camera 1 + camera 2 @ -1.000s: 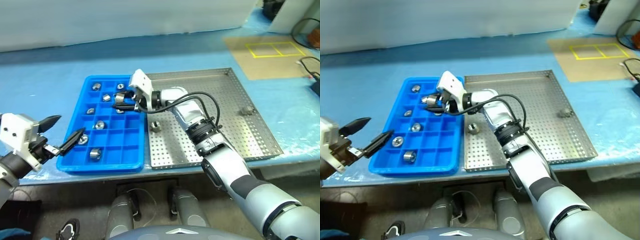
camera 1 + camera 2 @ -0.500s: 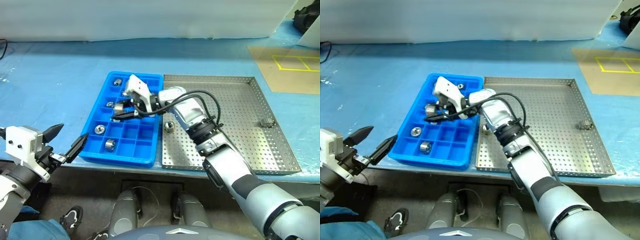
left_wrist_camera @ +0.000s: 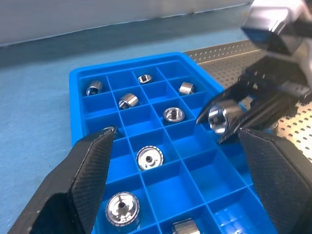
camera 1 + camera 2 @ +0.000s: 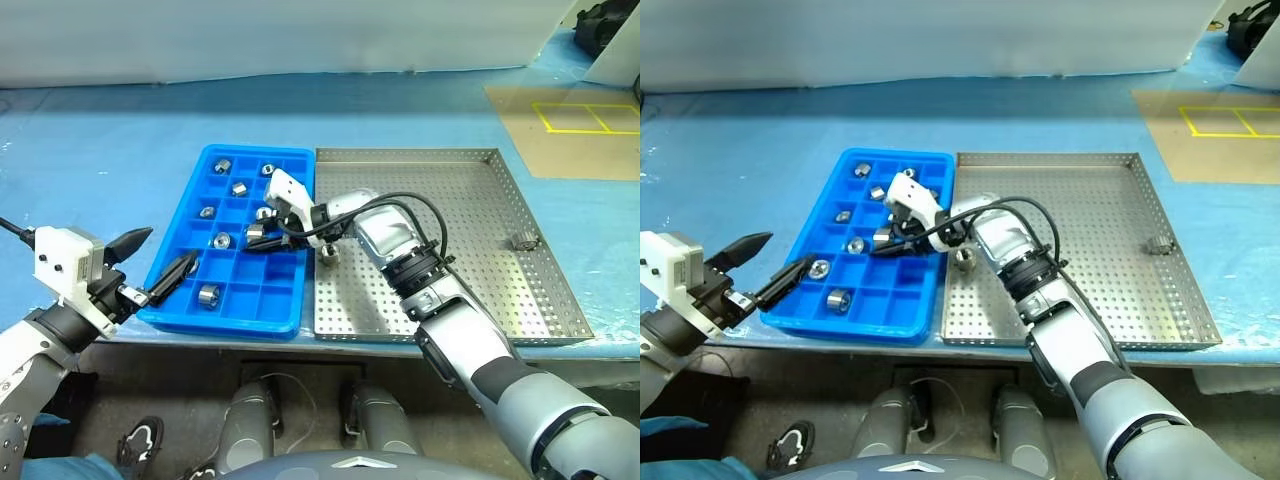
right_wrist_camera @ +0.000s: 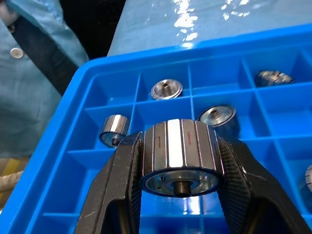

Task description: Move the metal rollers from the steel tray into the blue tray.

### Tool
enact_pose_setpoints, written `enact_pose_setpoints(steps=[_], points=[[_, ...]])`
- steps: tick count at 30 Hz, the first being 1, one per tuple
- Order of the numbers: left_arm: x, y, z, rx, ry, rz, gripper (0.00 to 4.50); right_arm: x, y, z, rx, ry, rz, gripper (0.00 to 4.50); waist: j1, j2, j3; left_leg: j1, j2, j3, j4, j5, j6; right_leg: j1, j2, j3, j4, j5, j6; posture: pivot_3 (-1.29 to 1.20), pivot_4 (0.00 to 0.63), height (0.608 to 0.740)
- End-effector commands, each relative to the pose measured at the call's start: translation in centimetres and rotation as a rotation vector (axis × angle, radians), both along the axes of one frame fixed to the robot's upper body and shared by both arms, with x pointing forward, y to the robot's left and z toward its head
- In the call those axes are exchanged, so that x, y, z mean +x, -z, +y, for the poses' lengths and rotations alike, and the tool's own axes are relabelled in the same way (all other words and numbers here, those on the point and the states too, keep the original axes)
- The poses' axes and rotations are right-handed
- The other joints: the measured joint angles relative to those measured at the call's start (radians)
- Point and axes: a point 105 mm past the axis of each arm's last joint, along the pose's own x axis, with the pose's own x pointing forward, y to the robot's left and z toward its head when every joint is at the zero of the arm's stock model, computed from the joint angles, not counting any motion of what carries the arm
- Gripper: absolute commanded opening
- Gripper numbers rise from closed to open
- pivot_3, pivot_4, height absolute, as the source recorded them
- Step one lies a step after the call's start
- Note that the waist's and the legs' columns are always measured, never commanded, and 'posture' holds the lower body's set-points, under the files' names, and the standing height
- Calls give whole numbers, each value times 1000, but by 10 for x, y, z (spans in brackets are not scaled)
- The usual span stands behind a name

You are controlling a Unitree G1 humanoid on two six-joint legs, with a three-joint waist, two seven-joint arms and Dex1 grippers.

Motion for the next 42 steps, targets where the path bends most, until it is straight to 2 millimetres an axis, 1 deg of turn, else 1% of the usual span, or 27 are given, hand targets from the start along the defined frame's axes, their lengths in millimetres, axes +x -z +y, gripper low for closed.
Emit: enact_pose_setpoints(steps=[1, 3, 6, 10, 13, 16, 18, 20, 21, 23, 26, 29, 32, 34, 36, 37, 39, 41, 42], points=[[-5, -9, 3, -10, -3, -25, 4306, -15, -7, 11, 15, -63, 13, 1657, 1, 0, 0, 0, 1, 0, 0, 0, -1, 0, 1, 0, 0, 0, -1, -158, 150, 740], [-6, -9, 3, -20, -1, -22, 4306, -16, -2, 16, 1, -56, 38, 1657, 1, 0, 0, 0, 2, 0, 0, 2, -3, 0, 2, 0, 0, 1, -2, -152, 150, 740], [-7, -9, 1, -22, 2, -19, 4306, -12, 5, 22, -27, -20, 42, 1657, 1, 0, 0, 2, 4, 0, -1, 3, -6, -1, 4, 0, 1, 2, -4, -143, 150, 740], [-7, -9, -1, -24, 3, -17, 4306, -11, 9, 30, -32, 3, 57, 1657, 4, 0, 0, 3, 5, 0, -2, 5, -8, 0, 5, 0, 2, 3, -5, -134, 150, 740], [-7, -8, -1, -26, 2, -18, 4306, -13, 12, 33, -35, -2, 45, 1657, 4, 0, 0, 3, 5, 0, -2, 5, -8, 0, 5, 0, 1, 3, -5, -131, 150, 740], [-8, -7, -2, -27, 5, -15, 4306, -9, 13, 33, -37, 13, 6, 1657, 4, 0, 0, 3, 5, 0, -2, 5, -8, 0, 5, 0, 1, 3, -6, -135, 150, 740], [-8, -6, -5, -30, 13, -13, 4306, -5, 8, 32, -11, 26, -4, 2404, 4, 0, 0, 3, 5, 0, -2, 5, -8, -1, 5, 0, 1, 3, -6, -141, 150, 740], [-7, -5, -7, -31, 22, -15, 4306, 1, 1, 30, 0, 47, -26, 3013, 3, 0, 0, 3, 5, 0, -2, 5, -8, -1, 5, 0, 1, 3, -6, -148, 150, 740], [-6, -5, -8, -32, 26, -17, 4306, 0, -6, 29, 24, 36, 8, 3322, 3, 0, 0, 3, 6, 0, -2, 5, -8, -1, 6, 0, 1, 3, -6, -155, 150, 740], [-3, -6, -11, -34, 34, -22, 4306, -4, -23, 25, 81, -7, 45, 3322, 4, 0, 0, 3, 6, 0, -2, 5, -9, -1, 6, 0, 1, 3, -6, -167, 150, 740], [3, -7, -14, -38, 49, -30, 4306, -3, -40, 17, 119, -16, 14, 3322, 6, 0, 0, 3, 6, 0, -2, 5, -9, 0, 6, 0, 1, 3, -6, -183, 150, 740], [11, -10, -17, -37, 78, -43, 4306, 3, -57, 0, 158, 4, -11, 3322, 5, -1, 0, 4, 6, 0, -2, 5, -9, 0, 6, 0, 2, 4, -6, -196, 150, 740], [24, -14, -27, -16, 144, -61, 4306, 2, -82, -30, 233, -22, -23, 3322, 7, -1, -1, 3, 6, 0, -2, 6, -10, 0, 7, 0, 2, 4, -7, -253, 150, 740], [33, -15, -36, 3, 197, -68, 4306, 3, -89, -50, 252, -16, -26, 3322, 7, -1, -1, 3, 6, 0, -1, 6, -10, 1, 7, 0, 1, 4, -7, -286, 150, 740], [41, -16, -48, 7, 275, -72, 4306, 10, -86, -74, 231, 43, -35, 3322, 5, -2, -2, 4, 6, 0, -1, 6, -10, 2, 7, 0, 1, 4, -7, -318, 150, 740], [46, -17, -57, 6, 327, -68, 4306, 12, -81, -88, 205, 77, -45, 3322, 3, -3, -3, 5, 6, 0, -1, 6, -10, 3, 7, 0, 1, 4, -7, -339, 150, 740], [53, -17, -69, 8, 408, -59, 4306, 11, -70, -108, 163, 113, -56, 3322, -1, -4, -3, 6, 6, 0, 0, 8, -12, 4, 7, 0, 1, 4, -7, -369, 150, 740], [58, -17, -77, 10, 467, -51, 4306, 7, -62, -118, 132, 127, -62, 3322, -6, -4, -3, 6, 7, 0, 0, 8, -13, 3, 7, 0, 1, 4, -7, -396, 150, 740], [59, -16, -84, 7, 517, -39, 4306, 4, -54, -123, 111, 140, -62, 3322, -16, -4, -3, 5, 7, 0, 0, 8, -13, 3, 8, 0, 1, 4, -7, -413, 150, 740]])
